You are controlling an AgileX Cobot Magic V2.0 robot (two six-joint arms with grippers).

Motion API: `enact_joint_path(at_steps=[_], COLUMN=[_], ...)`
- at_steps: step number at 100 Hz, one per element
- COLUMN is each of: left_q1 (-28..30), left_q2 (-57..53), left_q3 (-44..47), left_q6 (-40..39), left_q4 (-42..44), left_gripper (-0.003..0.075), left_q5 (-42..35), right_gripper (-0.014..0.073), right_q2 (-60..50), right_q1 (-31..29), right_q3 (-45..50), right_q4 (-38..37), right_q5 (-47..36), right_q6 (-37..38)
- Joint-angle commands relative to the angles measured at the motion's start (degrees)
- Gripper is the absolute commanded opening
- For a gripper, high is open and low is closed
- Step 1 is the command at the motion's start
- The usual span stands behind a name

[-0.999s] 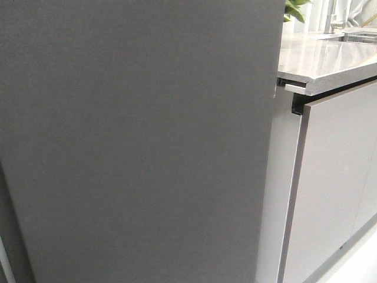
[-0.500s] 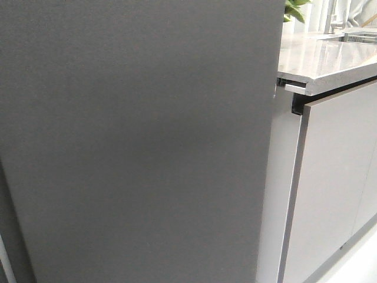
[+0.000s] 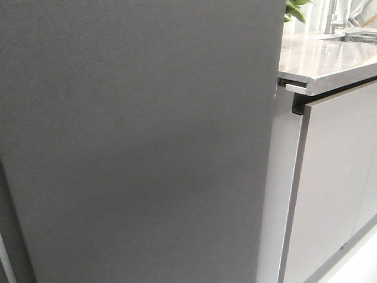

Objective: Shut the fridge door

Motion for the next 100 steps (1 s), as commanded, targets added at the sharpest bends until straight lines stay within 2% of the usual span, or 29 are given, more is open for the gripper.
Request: enact_joint_path(at_steps=[1, 32, 46, 68, 82, 100], left_q1=[0.22, 0.22, 0.22, 0.22, 0.22, 0.22], left_q2=[-0.59, -0.59, -0.59, -0.59, -0.59, -0.59], left_q3=[2.01, 2.01, 2.01, 2.01, 2.01, 2.01], left_q6=[-0.25, -0.25, -0.25, -0.25, -0.25, -0.25], left_q4=[-0.28, -0.28, -0.28, -0.28, -0.28, -0.28], left_gripper=[-0.0020, -0.0020, -0.0020, -0.0020, -0.0020, -0.0020], left_q5=[-4.16, -4.16, -4.16, -4.16, -4.16, -4.16], right_gripper=[-0.0044, -0.0045, -0.0045, -0.0045, -0.0045, -0.0045], right_q2=[0.56, 0.39, -1.16, -7.46, -12.50, -16.05], right_q1=[-0.32, -0.86, -8.04, -23.58, -27.73, -28.82], right_q3=[-1.27, -0.30, 5.22, 20.85, 29.52, 37.68], right_q4=[0.05, -2.19, -2.24, -2.13, -2.13, -2.13], right_q5=[-5.09, -5.98, -12.28, -25.70, -31.42, -36.11], right_q6=[-0.10, -0.54, -0.54, -0.54, -0.54, -0.54])
